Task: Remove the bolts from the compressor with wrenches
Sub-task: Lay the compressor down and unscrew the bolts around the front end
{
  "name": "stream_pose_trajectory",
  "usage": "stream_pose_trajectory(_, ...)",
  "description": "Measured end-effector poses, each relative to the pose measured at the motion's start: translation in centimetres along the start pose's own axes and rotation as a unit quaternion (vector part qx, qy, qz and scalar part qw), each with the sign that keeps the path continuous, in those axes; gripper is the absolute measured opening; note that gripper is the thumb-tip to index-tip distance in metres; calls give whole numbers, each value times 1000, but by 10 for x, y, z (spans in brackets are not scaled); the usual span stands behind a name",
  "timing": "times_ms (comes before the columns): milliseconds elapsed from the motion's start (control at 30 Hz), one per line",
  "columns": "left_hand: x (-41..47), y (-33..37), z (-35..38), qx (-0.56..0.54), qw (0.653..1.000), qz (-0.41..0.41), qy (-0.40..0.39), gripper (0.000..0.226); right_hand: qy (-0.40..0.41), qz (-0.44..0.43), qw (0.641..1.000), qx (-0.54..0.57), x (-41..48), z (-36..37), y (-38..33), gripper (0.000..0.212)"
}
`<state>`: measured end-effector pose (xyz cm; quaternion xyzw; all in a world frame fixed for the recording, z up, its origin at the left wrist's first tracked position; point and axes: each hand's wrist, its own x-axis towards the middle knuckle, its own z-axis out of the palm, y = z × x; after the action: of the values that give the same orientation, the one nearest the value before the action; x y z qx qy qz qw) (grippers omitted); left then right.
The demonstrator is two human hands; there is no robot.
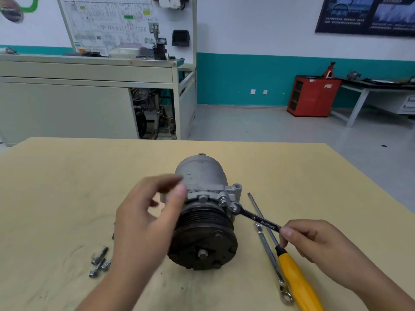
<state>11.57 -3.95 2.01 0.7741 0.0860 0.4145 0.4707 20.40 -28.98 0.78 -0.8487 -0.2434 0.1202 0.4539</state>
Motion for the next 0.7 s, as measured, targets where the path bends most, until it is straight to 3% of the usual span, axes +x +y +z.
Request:
stream_pose_trajectory(267,0,-48,9,8,989,-70,-131,40,8,-6,1000,-27,11,3,2,31)
stream_pose_trajectory(700,-5,-53,10,-29,988,-64,-139,44,20,-42,997,-54,22,-4,-8,23)
